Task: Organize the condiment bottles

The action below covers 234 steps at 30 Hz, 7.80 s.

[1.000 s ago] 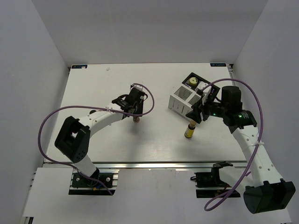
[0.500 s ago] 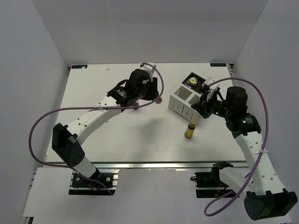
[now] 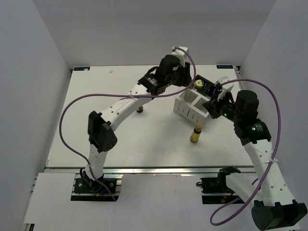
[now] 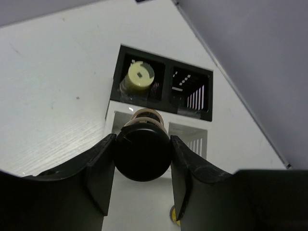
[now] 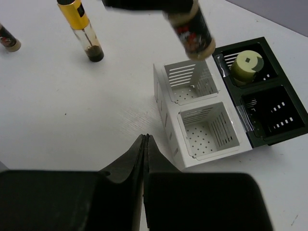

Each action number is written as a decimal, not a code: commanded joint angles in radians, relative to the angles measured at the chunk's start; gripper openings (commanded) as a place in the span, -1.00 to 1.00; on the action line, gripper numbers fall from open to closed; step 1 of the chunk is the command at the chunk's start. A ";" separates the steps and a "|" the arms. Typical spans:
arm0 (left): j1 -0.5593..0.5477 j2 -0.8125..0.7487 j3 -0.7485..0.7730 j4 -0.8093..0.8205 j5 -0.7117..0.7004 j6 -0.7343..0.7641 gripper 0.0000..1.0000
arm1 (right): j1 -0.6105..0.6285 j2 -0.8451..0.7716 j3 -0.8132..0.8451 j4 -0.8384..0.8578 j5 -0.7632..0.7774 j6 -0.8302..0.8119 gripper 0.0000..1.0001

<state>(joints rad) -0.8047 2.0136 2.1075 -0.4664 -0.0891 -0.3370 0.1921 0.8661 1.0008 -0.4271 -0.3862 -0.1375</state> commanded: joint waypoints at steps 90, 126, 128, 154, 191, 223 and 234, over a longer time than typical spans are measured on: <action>0.330 -0.911 -1.122 -0.735 -0.457 -0.689 0.85 | 0.267 0.249 -0.033 0.085 -0.115 -0.093 -0.25; 0.751 -0.539 -1.047 -0.173 -0.172 -0.168 -0.38 | 0.248 0.232 -0.016 0.094 -0.065 -0.116 -0.06; 0.749 -0.564 -1.037 -0.175 -0.143 -0.158 -0.58 | 0.244 0.231 -0.007 0.085 -0.066 -0.117 -0.07; 0.064 -0.252 -0.306 -0.138 0.197 -0.096 -1.00 | 0.095 0.163 0.099 0.071 0.167 0.105 -1.00; -0.019 0.183 0.166 -0.279 -0.055 0.095 -1.00 | 0.020 0.048 -0.030 0.093 0.162 0.153 -1.00; -0.022 0.166 0.207 -0.238 -0.032 0.053 0.54 | 0.013 0.047 -0.041 0.080 0.109 0.107 -0.20; -0.021 0.136 0.204 -0.207 0.022 -0.017 0.45 | 0.015 0.044 -0.037 0.076 0.113 0.107 -0.20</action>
<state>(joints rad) -0.8238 2.2482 2.2753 -0.7074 -0.0952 -0.3199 0.2104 0.9230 0.9516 -0.3695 -0.2642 -0.0257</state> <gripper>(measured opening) 0.724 0.400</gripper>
